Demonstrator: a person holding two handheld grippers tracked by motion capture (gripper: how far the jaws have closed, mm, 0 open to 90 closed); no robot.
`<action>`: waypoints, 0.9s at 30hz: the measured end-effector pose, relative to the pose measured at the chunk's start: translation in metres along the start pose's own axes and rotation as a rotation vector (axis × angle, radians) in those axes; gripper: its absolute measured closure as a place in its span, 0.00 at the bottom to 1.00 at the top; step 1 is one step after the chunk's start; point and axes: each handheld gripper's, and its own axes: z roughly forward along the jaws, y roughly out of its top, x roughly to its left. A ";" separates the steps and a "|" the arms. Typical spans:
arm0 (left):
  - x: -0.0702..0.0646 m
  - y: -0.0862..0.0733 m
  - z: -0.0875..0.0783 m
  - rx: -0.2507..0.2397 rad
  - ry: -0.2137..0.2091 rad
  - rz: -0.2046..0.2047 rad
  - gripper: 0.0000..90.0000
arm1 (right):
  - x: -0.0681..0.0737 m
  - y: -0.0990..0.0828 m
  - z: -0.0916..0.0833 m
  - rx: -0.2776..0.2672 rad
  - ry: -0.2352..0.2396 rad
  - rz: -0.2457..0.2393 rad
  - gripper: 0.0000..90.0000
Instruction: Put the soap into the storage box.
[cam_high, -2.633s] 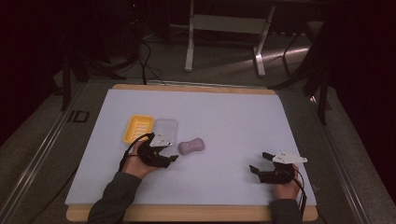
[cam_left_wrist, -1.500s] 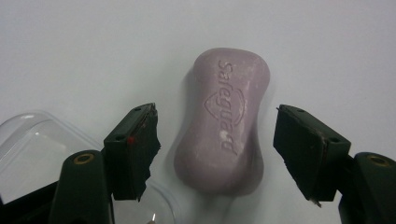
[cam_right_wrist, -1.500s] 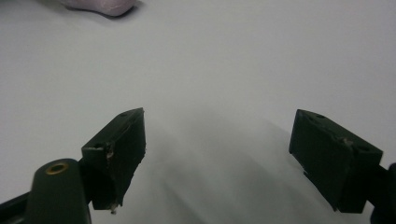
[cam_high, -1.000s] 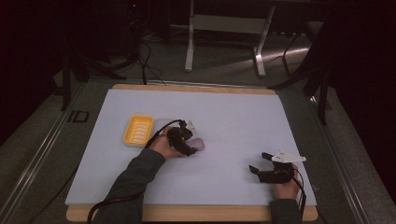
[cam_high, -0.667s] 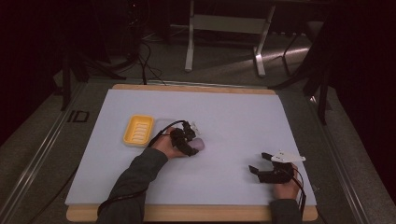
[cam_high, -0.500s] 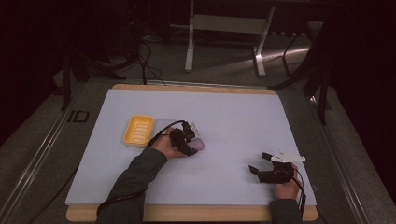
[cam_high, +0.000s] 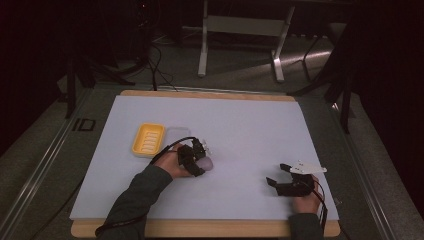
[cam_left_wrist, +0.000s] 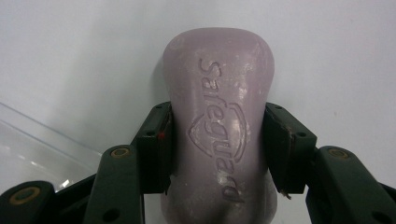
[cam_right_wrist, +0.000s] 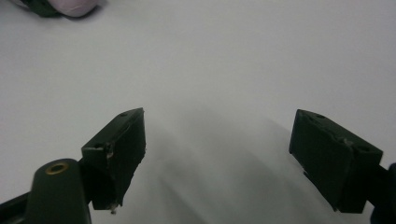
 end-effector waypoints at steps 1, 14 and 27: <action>0.000 0.000 0.000 0.000 0.000 0.000 0.54 | 0.000 0.000 0.000 0.002 0.000 0.001 0.20; 0.004 0.016 0.002 0.122 -0.036 0.009 0.53 | 0.000 0.000 0.001 0.011 0.001 -0.001 0.20; 0.005 0.017 0.000 0.150 -0.043 0.029 0.55 | 0.000 0.000 0.001 0.012 0.001 -0.002 0.20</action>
